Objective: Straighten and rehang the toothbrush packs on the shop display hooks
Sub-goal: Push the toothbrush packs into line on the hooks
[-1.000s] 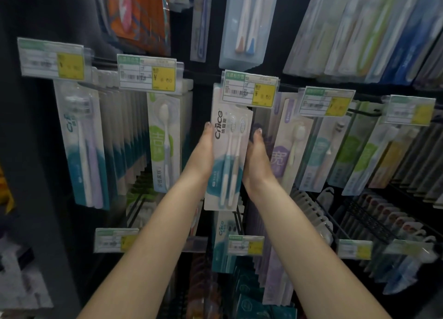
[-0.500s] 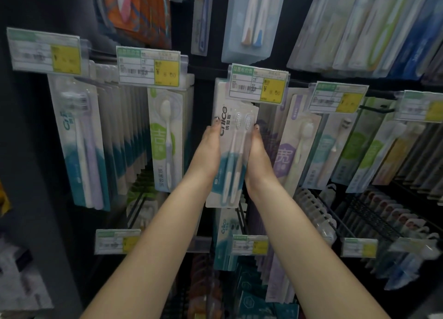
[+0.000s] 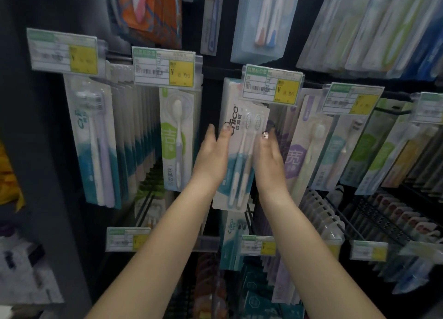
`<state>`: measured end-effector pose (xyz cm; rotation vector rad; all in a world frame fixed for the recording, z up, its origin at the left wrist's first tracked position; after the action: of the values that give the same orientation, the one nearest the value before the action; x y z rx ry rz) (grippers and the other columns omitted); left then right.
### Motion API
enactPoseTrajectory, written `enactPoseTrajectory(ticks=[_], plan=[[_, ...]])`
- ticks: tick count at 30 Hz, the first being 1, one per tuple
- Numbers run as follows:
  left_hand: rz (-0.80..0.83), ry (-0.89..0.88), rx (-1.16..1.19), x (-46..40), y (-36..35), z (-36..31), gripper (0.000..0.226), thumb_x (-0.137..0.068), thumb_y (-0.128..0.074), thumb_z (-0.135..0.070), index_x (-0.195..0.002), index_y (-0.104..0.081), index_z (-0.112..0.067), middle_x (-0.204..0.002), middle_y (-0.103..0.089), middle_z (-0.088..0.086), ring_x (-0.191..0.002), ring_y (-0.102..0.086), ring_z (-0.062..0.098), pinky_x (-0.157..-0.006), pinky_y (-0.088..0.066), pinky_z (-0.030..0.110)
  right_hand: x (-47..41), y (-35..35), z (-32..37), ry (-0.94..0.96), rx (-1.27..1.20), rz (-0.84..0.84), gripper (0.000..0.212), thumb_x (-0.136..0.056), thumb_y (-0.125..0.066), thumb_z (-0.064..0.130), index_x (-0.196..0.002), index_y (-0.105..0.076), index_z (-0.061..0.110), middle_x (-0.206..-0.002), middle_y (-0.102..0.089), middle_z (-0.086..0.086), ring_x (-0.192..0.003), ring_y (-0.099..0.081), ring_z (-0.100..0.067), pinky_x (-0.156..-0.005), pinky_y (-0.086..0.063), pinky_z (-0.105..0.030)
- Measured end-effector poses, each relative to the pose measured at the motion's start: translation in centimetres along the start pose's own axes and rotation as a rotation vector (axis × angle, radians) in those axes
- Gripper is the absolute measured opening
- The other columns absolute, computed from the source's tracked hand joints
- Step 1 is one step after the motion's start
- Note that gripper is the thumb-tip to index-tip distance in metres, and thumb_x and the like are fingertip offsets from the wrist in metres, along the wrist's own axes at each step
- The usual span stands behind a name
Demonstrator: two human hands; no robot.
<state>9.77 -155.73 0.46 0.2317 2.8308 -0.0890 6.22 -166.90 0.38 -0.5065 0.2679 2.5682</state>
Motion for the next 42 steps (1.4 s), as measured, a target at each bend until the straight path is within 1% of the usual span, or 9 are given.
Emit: enactPoseTrajectory(ticks=[3,7,11,14,18,20,24,30,42], plan=[[-0.036,-0.082,-0.058,1.9,1.4,-0.9,0.059,-0.096,-0.029,-0.047,-0.148,-0.016,-0.022,-0.154,-0.02,-0.005,-0.138,-0.019,0.005,-0.103,-0.013,0.016,1.7,0.6,0.4,0.16,0.069,-0.08,0.054,-0.1,-0.03,0.033,-0.148,-0.016,0.014,-0.156,-0.018,0.002,-0.142,-0.014,-0.006,-0.11,-0.009,-0.014],[-0.161,-0.218,0.0,4.2,3.5,-1.8,0.047,-0.096,-0.041,-0.03,-0.142,-0.035,-0.019,-0.141,-0.039,-0.01,-0.124,-0.033,-0.006,-0.092,-0.028,-0.001,4.3,0.5,1.3,0.464,0.096,-0.282,0.048,-0.092,-0.038,0.031,-0.133,-0.039,0.007,-0.137,-0.038,-0.001,-0.133,-0.033,-0.012,-0.112,-0.028,-0.031],[-0.414,-0.342,-0.08,4.1,6.7,-1.6,0.031,-0.09,-0.056,-0.013,-0.121,-0.053,-0.017,-0.12,-0.056,-0.005,-0.114,-0.051,0.005,-0.1,-0.041,0.019,5.5,-2.0,2.8,0.674,0.127,-0.237,0.029,-0.09,-0.043,0.018,-0.113,-0.052,0.004,-0.116,-0.048,0.002,-0.113,-0.047,-0.011,-0.098,-0.042,-0.035],[-0.427,-0.288,-0.21,2.5,8.1,-0.7,0.039,-0.088,-0.059,-0.014,-0.126,-0.047,-0.016,-0.125,-0.052,-0.001,-0.116,-0.049,0.01,-0.102,-0.041,0.029,4.5,-4.9,3.4,0.594,0.146,-0.046,0.028,-0.09,-0.05,0.012,-0.117,-0.053,0.004,-0.111,-0.051,0.002,-0.106,-0.048,-0.006,-0.093,-0.042,-0.022],[-0.412,-0.156,-0.334,0.7,9.1,0.2,0.056,-0.091,-0.055,-0.019,-0.141,-0.031,-0.014,-0.142,-0.039,0.004,-0.128,-0.039,0.015,-0.1,-0.032,0.023,2.2,-8.7,2.3,0.347,0.239,0.214,0.052,-0.093,-0.051,0.011,-0.142,-0.032,0.008,-0.142,-0.04,-0.007,-0.131,-0.037,-0.014,-0.109,-0.029,-0.021],[-0.393,-0.118,-0.342,0.2,9.4,0.6,0.057,-0.093,-0.052,-0.02,-0.143,-0.027,-0.013,-0.144,-0.038,0.004,-0.128,-0.038,0.016,-0.097,-0.031,0.023,1.6,-10.1,1.8,0.323,0.28,0.264,0.054,-0.094,-0.05,0.01,-0.143,-0.029,0.006,-0.142,-0.04,-0.01,-0.133,-0.035,-0.019,-0.102,-0.021,-0.01],[-0.394,-0.156,-0.293,-0.2,9.8,1.0,0.037,-0.093,-0.05,-0.014,-0.129,-0.047,-0.014,-0.122,-0.057,0.001,-0.105,-0.051,0.009,-0.081,-0.039,0.019,1.0,-11.6,1.2,0.33,0.235,0.252,0.052,-0.093,-0.046,0.009,-0.143,-0.032,0.007,-0.137,-0.048,-0.012,-0.129,-0.043,-0.023,-0.108,-0.031,-0.027],[-0.481,-0.27,-0.297,0.0,10.3,0.2,0.01,-0.093,-0.052,-0.013,-0.098,-0.056,-0.02,-0.084,-0.054,-0.02,-0.076,-0.051,-0.009,-0.06,-0.036,-0.004,0.7,-11.8,1.1,0.308,0.193,0.205,0.058,-0.098,-0.041,0.015,-0.149,-0.015,0.013,-0.144,-0.039,-0.009,-0.13,-0.039,-0.016,-0.098,-0.027,-0.016],[-0.51,-0.258,-0.341,0.0,10.4,0.5,0.004,-0.091,-0.057,-0.02,-0.09,-0.055,-0.017,-0.081,-0.055,-0.013,-0.074,-0.051,-0.002,-0.057,-0.038,0.006,0.5,-11.5,0.9,0.27,0.255,0.185,0.059,-0.098,-0.042,0.016,-0.149,-0.013,0.012,-0.145,-0.036,-0.01,-0.133,-0.035,-0.019,-0.1,-0.024,-0.016]])
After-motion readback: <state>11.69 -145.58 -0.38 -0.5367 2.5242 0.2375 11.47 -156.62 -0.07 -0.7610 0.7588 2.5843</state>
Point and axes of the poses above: each hand's wrist, its own x-axis away from the middle knuckle, its own y-axis out of the back of the hand, z = x × y, the point moved 5 cm from there along -x, towards the middle knuckle
